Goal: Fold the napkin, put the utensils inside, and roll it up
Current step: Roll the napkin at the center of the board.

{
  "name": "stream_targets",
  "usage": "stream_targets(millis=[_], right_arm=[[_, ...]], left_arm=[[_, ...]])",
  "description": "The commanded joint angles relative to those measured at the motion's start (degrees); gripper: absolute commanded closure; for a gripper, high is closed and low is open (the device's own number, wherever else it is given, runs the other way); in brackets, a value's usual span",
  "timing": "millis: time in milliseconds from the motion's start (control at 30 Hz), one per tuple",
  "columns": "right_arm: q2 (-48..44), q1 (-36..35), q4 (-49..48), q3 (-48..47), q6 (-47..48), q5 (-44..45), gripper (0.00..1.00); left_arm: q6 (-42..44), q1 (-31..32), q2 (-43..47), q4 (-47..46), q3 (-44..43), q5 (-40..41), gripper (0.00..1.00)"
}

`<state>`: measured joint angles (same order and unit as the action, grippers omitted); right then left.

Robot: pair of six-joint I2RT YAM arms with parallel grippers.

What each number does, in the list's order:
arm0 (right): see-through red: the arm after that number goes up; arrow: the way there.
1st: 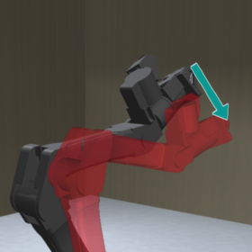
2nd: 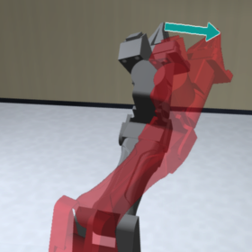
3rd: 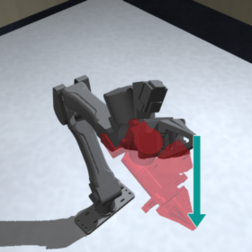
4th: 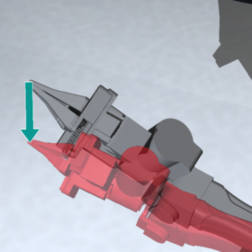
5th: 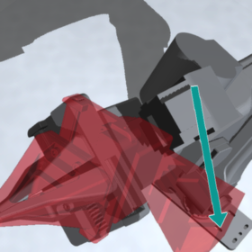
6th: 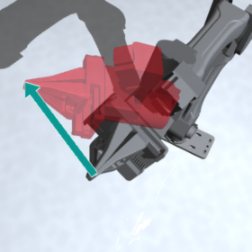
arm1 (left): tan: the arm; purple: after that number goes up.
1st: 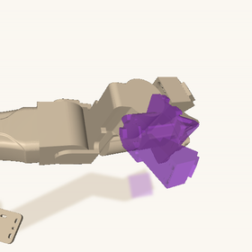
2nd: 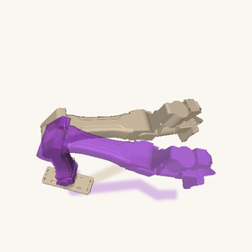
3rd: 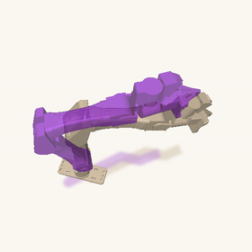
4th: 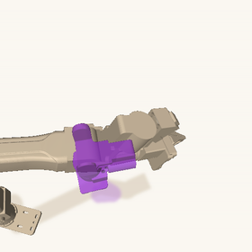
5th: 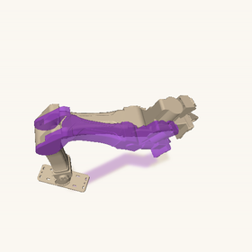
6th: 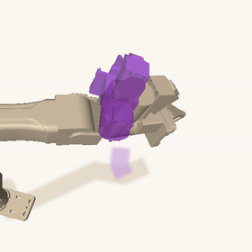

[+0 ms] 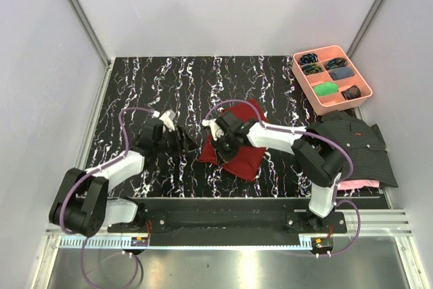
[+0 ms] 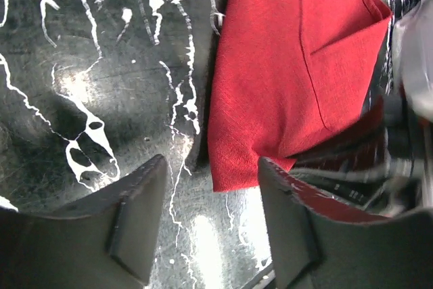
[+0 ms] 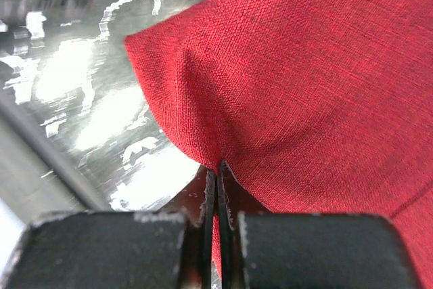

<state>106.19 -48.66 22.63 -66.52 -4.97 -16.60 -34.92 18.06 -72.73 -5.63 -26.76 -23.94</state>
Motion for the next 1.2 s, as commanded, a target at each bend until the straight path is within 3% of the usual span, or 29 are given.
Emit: stream_targets(millis=[0,167,533,1167], right_arm=[[3.0,3.9,1.5,-3.4,-0.8,-21.6,1.00],[7.3,7.8,1.5,-5.9,-1.2,-32.1,1.00],[13.7,14.3,1.6,-8.0,-0.6,-44.6,1.00],[20.0,18.8,1.5,-8.6,-0.4,-48.0,1.00]], left_arm=[[4.5,2.5,4.3,-3.2,0.1,2.6,0.34],[7.1,5.2,5.0,-1.8,0.0,4.3,0.28],[10.1,8.8,2.7,-0.3,0.0,9.3,0.19],[14.3,12.9,-1.7,-2.3,-1.8,5.7,0.16]])
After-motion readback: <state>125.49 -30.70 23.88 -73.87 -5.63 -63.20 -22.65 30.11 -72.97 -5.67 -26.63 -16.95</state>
